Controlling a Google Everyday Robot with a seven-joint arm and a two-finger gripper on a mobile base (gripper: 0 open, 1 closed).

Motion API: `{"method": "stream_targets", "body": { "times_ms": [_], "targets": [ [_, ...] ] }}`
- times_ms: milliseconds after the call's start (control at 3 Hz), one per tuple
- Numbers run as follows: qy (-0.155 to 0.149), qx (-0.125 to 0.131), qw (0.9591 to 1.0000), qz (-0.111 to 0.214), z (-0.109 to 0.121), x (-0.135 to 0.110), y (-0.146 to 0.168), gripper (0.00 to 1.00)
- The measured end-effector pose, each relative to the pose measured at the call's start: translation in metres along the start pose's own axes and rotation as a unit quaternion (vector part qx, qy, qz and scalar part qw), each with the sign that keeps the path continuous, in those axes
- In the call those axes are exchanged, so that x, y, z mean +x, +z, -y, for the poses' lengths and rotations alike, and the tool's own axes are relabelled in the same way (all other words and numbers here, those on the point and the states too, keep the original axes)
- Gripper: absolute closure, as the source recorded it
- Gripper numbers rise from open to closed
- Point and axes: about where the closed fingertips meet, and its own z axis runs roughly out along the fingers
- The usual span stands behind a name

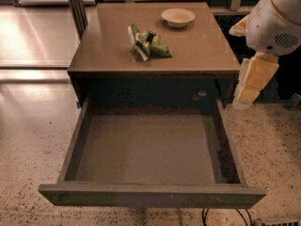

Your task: Place green jalapeno chip bag into top drawer

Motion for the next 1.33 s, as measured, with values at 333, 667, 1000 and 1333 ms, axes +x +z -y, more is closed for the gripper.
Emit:
{"method": "stream_targets", "body": {
  "times_ms": [333,667,1000,1333],
  "targets": [
    [-0.053,-0.007,0.9982,0.026,0.041,-0.041,0.033,0.00],
    [-0.106,-0.004,0.9937,0.038,0.080,-0.092,0.061,0.00],
    [-0.142,0.006,0.9892,0.034,0.123,-0.138,0.086,0.00],
    [-0.142,0.039,0.9888,0.026,0.179,-0.167,0.108,0.00]
  ]
}}
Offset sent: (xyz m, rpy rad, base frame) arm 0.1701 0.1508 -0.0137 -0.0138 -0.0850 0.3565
